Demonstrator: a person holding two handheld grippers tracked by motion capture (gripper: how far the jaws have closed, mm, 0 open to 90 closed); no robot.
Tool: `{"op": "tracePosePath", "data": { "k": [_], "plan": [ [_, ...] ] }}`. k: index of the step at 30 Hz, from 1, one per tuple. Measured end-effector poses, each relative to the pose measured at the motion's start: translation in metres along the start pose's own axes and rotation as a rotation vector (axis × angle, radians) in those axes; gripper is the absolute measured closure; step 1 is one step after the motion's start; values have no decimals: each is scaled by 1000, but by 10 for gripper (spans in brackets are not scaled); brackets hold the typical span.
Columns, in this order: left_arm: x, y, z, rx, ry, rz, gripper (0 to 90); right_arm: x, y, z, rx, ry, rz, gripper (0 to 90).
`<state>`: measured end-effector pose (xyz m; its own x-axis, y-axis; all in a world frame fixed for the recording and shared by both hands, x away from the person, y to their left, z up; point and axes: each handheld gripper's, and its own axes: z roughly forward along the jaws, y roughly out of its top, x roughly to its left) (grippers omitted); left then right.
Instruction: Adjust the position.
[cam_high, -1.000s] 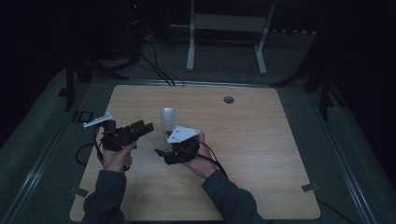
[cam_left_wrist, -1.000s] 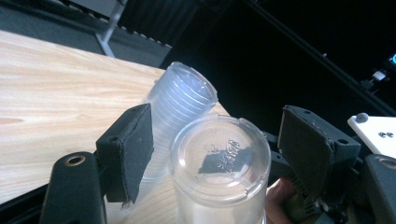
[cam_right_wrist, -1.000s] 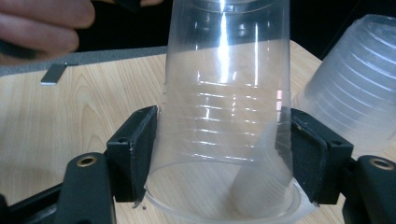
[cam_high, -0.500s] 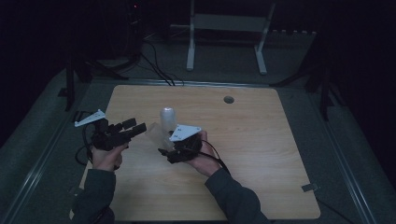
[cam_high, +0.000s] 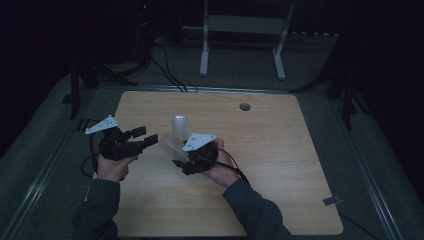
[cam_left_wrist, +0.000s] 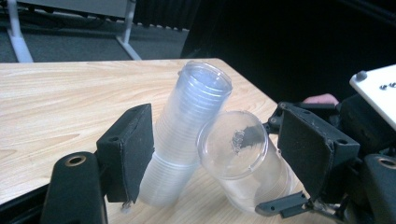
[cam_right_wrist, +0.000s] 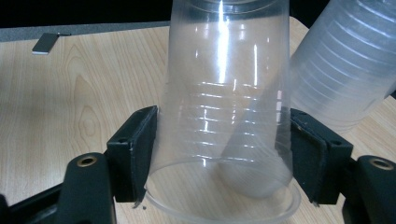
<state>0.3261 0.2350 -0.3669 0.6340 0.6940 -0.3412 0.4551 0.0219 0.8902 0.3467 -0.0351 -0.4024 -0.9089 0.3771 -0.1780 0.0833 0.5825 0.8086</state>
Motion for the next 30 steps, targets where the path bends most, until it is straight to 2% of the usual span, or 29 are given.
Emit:
{"op": "tracePosePath", "data": {
  "k": [7, 16, 30],
  "plan": [
    [-2, 0, -1, 42, 30, 63, 275, -1, -1, 0, 16, 12, -2, 302],
    [-3, 2, -7, 71, 66, 113, 275, -4, 0, -1, 38, 19, -15, 302],
    [-8, 1, -4, 160, 66, 212, 277, -6, 0, -1, 69, 47, -33, 302]
  ]
}}
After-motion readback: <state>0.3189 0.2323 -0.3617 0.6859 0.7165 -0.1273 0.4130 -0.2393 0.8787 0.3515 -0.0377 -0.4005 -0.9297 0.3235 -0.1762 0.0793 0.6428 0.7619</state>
